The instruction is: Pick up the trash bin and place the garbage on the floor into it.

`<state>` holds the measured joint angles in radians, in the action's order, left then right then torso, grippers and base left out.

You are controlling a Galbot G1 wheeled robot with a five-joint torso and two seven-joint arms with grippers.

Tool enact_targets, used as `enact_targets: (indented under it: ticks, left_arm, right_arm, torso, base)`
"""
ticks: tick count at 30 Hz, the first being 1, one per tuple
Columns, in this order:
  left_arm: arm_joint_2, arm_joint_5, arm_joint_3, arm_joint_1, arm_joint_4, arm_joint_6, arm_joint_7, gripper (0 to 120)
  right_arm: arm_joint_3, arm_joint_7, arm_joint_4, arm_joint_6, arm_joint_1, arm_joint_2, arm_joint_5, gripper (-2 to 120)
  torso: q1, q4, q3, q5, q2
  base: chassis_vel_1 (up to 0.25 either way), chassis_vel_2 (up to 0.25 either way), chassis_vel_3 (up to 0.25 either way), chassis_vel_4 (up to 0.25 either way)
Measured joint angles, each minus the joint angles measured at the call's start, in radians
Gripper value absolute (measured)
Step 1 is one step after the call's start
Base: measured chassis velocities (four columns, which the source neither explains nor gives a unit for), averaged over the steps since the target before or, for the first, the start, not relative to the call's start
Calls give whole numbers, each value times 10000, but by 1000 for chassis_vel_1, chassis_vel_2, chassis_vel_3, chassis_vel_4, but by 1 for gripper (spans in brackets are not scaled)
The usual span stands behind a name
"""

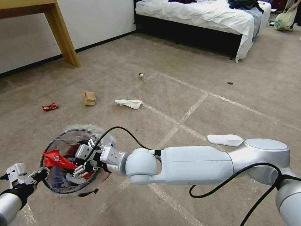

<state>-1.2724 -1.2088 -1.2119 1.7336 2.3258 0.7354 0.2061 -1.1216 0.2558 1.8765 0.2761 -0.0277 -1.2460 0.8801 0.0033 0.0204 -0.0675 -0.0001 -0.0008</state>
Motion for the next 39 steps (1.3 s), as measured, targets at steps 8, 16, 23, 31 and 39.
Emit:
enact_targets:
  ticks: [8, 16, 23, 31, 39]
  left_arm:
    - [-41, -47, -17, 22, 49, 0, 16, 1]
    - [-51, -49, -27, 38, 48, 0, 15, 1]
    - [-22, -49, -49, 16, -25, 1, 14, 1]
    - [-16, -49, -59, 22, -38, 1, 26, 1]
    - [-1, 20, -123, 82, -71, 1, 27, 1]
  right_arm:
    - [-95, 68, 113, 65, -90, 65, 46, 100]
    - [225, 139, 444, 47, -131, 101, 194, 100]
    - [827, 173, 1162, -202, -156, 223, 501, 99]
    - [1842, -168, 1418, -1106, 10, 291, 699, 100]
    - [3284, -734, 1360, -2141, 306, 227, 1421, 100]
  torso:
    - [0, 0, 0, 0, 0]
    - [0, -1, 0, 0, 0]
    - [0, -1, 0, 0, 0]
    - [0, 0, 0, 0, 0]
    - [0, -1, 0, 0, 1]
  base:
    - [0, 0, 0, 0]
    - [0, 0, 0, 0]
    - [0, 0, 0, 0]
    - [0, 0, 0, 0]
    - [0, 0, 0, 0]
